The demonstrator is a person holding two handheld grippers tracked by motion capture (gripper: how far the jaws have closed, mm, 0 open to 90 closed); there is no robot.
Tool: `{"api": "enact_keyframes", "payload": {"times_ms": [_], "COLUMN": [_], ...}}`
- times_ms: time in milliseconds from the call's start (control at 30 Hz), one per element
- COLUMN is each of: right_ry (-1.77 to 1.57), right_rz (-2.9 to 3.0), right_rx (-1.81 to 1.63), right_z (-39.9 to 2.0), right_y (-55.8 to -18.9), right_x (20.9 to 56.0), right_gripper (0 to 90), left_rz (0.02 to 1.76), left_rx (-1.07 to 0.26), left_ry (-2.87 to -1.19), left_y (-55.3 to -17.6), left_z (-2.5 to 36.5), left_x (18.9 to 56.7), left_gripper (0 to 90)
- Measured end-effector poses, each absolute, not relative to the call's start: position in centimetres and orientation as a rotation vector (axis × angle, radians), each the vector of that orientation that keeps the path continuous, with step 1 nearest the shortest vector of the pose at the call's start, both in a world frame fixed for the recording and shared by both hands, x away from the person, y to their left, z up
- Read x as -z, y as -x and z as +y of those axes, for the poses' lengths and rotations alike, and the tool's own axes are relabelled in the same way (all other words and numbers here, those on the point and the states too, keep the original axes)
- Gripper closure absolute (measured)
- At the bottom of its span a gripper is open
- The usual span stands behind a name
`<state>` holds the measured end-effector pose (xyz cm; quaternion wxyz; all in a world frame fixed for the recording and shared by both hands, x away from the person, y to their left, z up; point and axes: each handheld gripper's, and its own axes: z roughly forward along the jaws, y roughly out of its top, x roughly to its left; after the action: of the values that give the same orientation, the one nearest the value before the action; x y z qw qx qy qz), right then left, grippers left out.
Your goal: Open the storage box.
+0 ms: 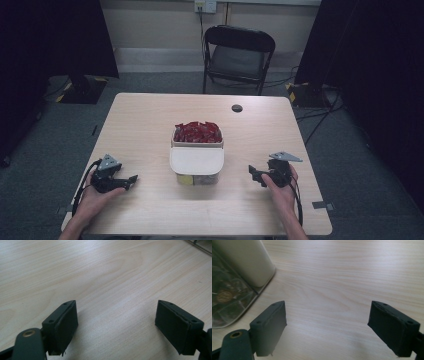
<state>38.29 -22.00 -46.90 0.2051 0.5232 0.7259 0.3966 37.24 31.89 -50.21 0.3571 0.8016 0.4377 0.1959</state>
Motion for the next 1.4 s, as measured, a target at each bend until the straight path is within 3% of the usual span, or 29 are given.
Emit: {"api": "enact_keyframes", "payload": {"times_ms": [733,1400], "right_ry": [-1.179,-1.114], "right_rz": [2.153,2.239], "right_rx": [-1.210,-1.268], "right_z": [-16.3,-12.8], "right_y": [-35.7,-35.4], "right_x": [44.2,44.2], "right_gripper": [14.2,14.5], "left_rz": [1.130,1.130], "left_rx": [-0.506,-0.505], "left_ry": [-2.070,-2.070], "left_y": [-37.2,-37.2], "left_z": [31.9,31.9], "left_x": [50.2,50.2], "left_gripper": [17.9,17.9]}}
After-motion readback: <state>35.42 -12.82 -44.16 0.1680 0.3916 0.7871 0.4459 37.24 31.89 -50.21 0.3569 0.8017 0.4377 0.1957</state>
